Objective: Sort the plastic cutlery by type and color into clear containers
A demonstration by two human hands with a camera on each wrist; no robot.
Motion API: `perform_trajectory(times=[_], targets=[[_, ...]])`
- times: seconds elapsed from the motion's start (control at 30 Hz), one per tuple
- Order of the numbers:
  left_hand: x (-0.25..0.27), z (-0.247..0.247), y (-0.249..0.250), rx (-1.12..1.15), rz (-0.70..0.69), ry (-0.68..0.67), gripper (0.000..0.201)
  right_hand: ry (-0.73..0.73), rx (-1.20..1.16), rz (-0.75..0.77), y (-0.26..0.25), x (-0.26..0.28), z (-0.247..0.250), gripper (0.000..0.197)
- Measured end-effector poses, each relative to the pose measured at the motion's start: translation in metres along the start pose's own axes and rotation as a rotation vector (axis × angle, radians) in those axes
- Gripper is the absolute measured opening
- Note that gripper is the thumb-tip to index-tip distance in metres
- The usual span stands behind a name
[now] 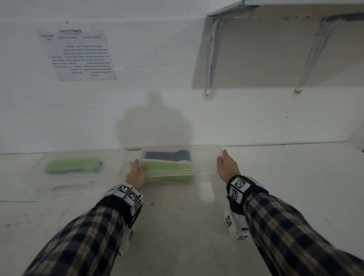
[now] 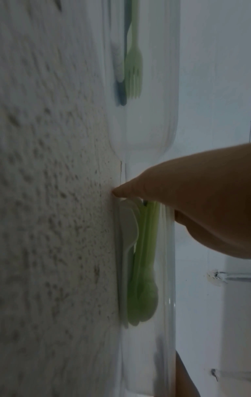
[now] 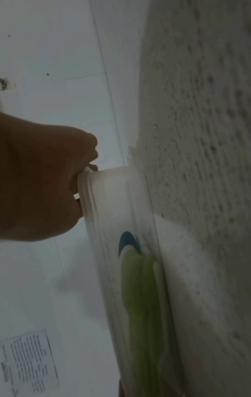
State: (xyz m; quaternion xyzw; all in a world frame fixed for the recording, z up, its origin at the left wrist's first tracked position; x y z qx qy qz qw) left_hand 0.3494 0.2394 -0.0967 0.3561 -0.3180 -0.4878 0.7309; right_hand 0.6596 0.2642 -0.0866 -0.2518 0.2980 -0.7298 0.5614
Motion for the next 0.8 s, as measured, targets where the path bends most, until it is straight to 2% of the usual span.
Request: perform_trajectory(times=[0.17,0.27,0.57,0.8], targets=[[0.008,0.002,-0.004,-0.013,0.009,-0.024,0.053,0.014,0.235,0.05,-0.01,0.015,0.002,0.052],[0.018,0.005,-0.003,-0.03,0.014,-0.045,0.055,0.01,0.297,0.071,-0.017,0.026,0.002,0.052],[0.06,0.033,-0.003,-0.035,-0.042,-0.127,0.054,0.004,0.176,0.134,-0.054,0.081,-0.013,0.05],[0.1,0.102,-0.027,0.011,-0.085,-0.128,0.053,0.009,0.046,0.21,-0.11,0.16,-0.05,0.046]])
Point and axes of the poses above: each hand's wrist, its own x-axis away from the middle knuckle, its own z-axis out of the back of the hand, y = z × x, the point moved 8 cm from there along -x, towards the middle knuckle, and after that the axes turned 3 degrees about y, right-handed, at the moved point
